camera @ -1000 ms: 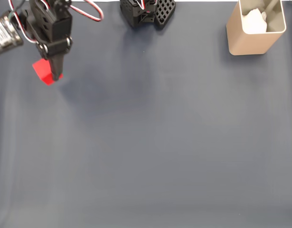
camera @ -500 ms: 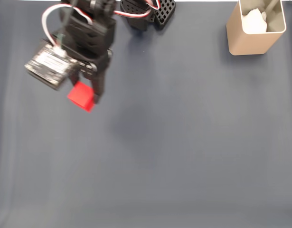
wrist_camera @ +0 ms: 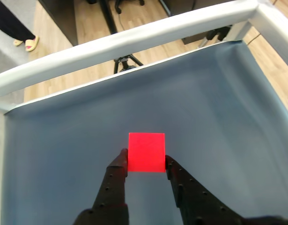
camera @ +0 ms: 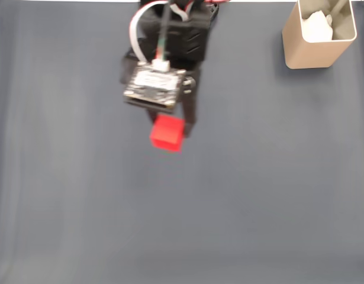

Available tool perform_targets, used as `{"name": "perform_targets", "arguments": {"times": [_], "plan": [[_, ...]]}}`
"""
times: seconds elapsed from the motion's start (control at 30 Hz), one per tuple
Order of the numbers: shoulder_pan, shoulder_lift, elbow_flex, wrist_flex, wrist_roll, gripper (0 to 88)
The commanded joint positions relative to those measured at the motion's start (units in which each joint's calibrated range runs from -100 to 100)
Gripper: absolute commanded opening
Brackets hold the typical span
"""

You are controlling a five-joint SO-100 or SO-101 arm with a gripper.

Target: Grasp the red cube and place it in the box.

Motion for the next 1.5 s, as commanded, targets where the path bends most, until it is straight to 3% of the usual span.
{"name": "perform_targets", "arguments": {"times": [0.0, 0.87, 1.47], "plan": [[-4.9, -3.9, 0.3, 0.1, -0.4, 1.1], [-33.1, -7.1, -1.8, -1.9, 0.7, 0.2], [-50.6, -14.0, 3.6, -2.4, 6.2, 0.2]]}}
